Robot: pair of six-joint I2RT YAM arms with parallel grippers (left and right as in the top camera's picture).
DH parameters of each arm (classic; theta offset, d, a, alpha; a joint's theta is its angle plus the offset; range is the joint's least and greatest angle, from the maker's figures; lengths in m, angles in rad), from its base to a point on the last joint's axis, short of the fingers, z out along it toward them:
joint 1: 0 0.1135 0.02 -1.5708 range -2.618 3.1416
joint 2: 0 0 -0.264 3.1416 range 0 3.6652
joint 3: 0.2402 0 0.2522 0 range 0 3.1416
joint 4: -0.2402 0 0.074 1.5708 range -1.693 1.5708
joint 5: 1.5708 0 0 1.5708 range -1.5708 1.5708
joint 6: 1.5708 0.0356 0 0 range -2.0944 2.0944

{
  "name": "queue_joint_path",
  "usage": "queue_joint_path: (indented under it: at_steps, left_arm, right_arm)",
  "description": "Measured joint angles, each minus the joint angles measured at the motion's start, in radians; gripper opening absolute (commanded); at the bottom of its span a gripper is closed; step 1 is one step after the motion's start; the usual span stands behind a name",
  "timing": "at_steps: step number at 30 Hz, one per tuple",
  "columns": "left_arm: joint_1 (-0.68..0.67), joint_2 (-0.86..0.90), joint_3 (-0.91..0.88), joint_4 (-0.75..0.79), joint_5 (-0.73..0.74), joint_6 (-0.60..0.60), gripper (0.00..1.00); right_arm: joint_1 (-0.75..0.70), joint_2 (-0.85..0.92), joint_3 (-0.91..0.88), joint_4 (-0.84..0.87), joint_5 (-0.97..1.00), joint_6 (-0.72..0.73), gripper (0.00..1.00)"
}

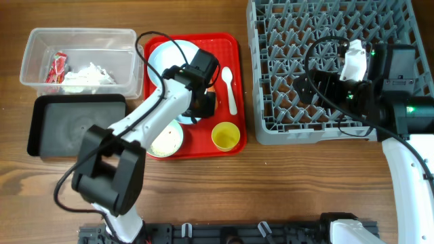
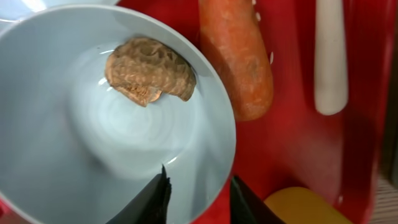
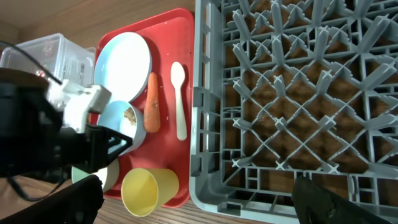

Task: Sort waste into correct bins and load items into the dishwasher rack
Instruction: 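Grasp the rim of the blue bowl with the left gripper, then tip the blue bowl over the black tray to dump the cookie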

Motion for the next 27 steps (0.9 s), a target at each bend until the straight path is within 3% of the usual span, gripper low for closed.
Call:
queue_joint_path:
  at_steps: [4, 11, 20, 27]
  left_arm:
    - [-0.002, 0.051, 0.000, 0.019, 0.000, 0.041, 0.34]
    - [-0.005, 0.087, 0.000, 0.039, -0.001, 0.058, 0.04]
    - [-0.005, 0.085, 0.010, 0.027, -0.016, 0.047, 0.04]
    - [-0.005, 0.040, 0.176, -0.172, 0.024, -0.045, 0.04]
  right_arm:
    - [0.000, 0.000, 0.000, -0.002, 0.000, -0.001, 1.00]
    - [0.000, 0.000, 0.000, -0.005, 0.000, -0.001, 1.00]
    - [0.000, 0.000, 0.000, -0.009, 0.000, -0.001, 1.00]
    - [0.000, 0.000, 0.000, -0.019, 0.000, -0.001, 1.00]
